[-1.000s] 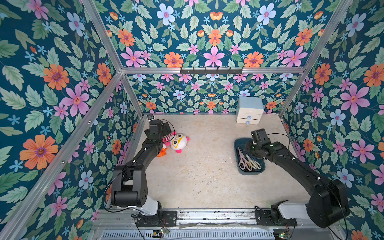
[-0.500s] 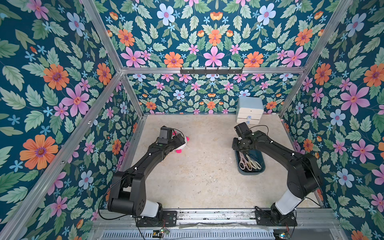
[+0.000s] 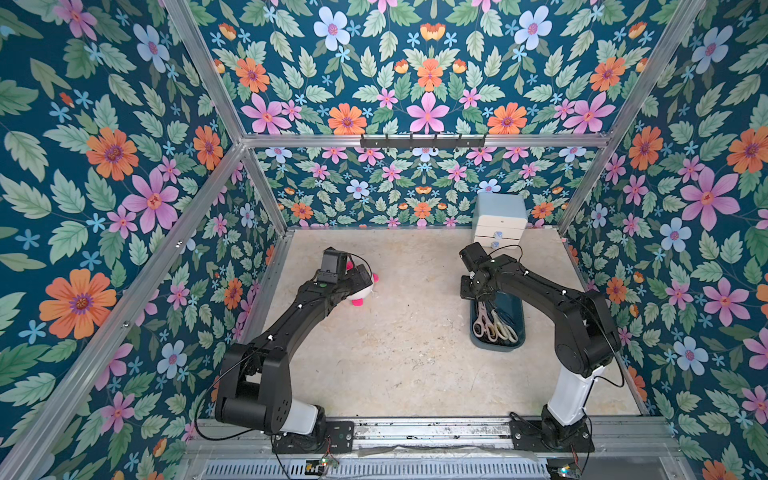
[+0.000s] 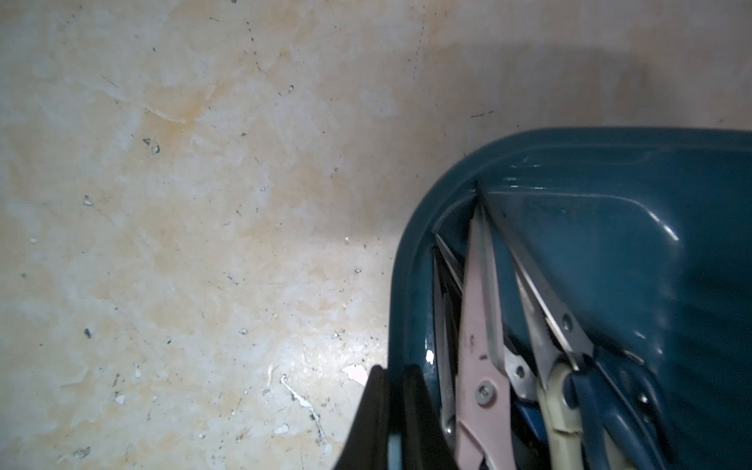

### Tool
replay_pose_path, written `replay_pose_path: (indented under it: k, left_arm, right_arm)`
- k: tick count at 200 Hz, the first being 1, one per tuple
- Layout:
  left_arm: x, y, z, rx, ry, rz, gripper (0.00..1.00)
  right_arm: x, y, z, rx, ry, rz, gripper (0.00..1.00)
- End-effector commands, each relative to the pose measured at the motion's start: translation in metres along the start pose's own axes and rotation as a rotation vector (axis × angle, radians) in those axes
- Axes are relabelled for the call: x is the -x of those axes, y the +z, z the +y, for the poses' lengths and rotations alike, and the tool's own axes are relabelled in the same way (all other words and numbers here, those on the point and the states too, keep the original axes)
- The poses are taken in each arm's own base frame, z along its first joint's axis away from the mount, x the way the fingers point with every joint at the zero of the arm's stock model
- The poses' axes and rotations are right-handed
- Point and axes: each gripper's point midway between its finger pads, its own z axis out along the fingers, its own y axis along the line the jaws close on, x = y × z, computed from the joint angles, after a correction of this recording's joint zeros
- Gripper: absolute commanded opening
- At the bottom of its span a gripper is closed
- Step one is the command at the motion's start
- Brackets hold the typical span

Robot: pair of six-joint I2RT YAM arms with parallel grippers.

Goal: Take the scissors out of the storage box
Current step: Move the storage box to the center of the board.

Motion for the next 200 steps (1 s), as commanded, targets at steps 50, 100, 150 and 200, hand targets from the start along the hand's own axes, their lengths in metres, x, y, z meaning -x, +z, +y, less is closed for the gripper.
replay_pose_path:
  k: [50,100,150,200]
  left_arm:
    - [0.007,0.007,-0.011,-0.019,0.035,0.022,0.97]
    - [0.001,0.007,-0.01,-0.024,0.038,0.048,0.97]
    - [-0.007,-0.003,-0.001,-0.002,0.077,0.051,0.97]
    - [-0.009,-0.006,-0.001,-0.006,0.098,0.053,0.98]
  right_arm:
    - [0.048,-0.007,-0.069,-0.139,-0.072,-0.104,0.0]
    - [0.067,0.001,-0.079,-0.141,-0.071,-0.102,0.04]
    - [0.062,-0.042,-0.08,-0.103,0.115,-0.115,0.43]
    - [0.004,-0.066,-0.092,-0.069,0.223,-0.027,0.32]
